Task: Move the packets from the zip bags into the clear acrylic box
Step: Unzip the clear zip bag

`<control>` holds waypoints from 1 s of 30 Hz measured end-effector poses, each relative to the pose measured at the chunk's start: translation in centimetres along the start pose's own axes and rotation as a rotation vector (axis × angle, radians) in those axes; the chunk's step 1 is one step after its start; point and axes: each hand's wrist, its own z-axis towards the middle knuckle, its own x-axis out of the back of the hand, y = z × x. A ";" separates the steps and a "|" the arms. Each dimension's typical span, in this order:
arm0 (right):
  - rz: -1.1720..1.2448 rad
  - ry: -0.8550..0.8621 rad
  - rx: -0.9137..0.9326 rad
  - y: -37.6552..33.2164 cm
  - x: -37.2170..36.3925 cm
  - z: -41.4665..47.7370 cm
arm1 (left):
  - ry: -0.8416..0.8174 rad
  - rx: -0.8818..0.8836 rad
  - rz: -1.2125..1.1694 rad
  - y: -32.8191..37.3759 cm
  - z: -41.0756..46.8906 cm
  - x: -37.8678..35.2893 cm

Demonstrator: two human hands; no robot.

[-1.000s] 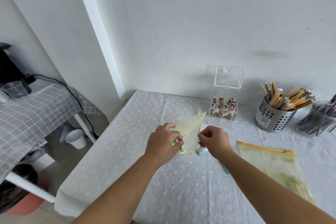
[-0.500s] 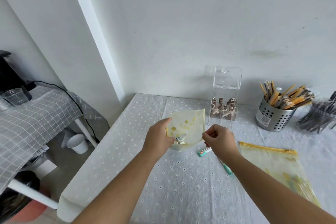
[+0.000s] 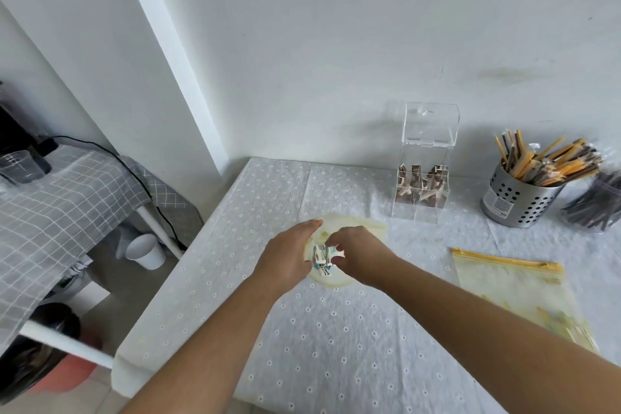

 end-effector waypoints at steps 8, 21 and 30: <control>-0.267 -0.348 -0.102 0.8 -4.0 5.6 | -0.070 0.002 -0.161 0.6 0.7 1.6; -0.143 -0.188 -0.100 2.7 -5.5 7.5 | -0.144 -0.006 -0.159 -0.7 2.0 2.4; -0.117 -0.069 -0.123 2.8 -3.5 7.7 | -0.146 -0.034 -0.133 -0.7 3.7 3.1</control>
